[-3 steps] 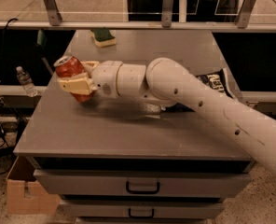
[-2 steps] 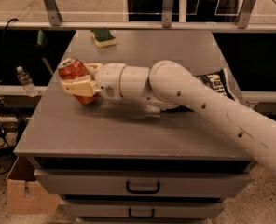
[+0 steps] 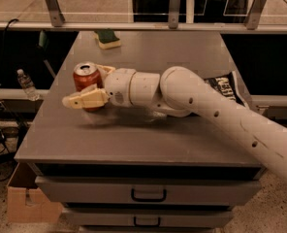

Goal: Place coke can upright

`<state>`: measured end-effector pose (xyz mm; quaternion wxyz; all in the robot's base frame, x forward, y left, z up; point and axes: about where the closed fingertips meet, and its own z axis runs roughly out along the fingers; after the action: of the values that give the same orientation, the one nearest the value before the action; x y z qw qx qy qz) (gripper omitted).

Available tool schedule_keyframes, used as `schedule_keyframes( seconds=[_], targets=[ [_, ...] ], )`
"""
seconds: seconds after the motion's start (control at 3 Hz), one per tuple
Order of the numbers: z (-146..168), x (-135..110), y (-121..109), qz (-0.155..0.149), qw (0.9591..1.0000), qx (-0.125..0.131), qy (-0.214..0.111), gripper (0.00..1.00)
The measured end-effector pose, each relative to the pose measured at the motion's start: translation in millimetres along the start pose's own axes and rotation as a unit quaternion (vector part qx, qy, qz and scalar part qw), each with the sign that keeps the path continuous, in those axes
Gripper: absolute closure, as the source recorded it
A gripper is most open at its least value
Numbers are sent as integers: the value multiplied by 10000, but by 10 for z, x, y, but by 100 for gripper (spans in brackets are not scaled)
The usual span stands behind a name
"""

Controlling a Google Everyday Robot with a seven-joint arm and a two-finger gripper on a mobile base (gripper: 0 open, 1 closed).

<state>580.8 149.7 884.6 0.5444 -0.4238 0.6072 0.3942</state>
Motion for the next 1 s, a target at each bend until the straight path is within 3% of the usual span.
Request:
schedule_keyframes(
  seconds=[0.67, 1.0],
  targets=[
    [-222, -38, -68, -96, 9998, 183, 80, 0],
    [-638, -234, -289, -389, 9978, 465, 261, 0]
  ],
)
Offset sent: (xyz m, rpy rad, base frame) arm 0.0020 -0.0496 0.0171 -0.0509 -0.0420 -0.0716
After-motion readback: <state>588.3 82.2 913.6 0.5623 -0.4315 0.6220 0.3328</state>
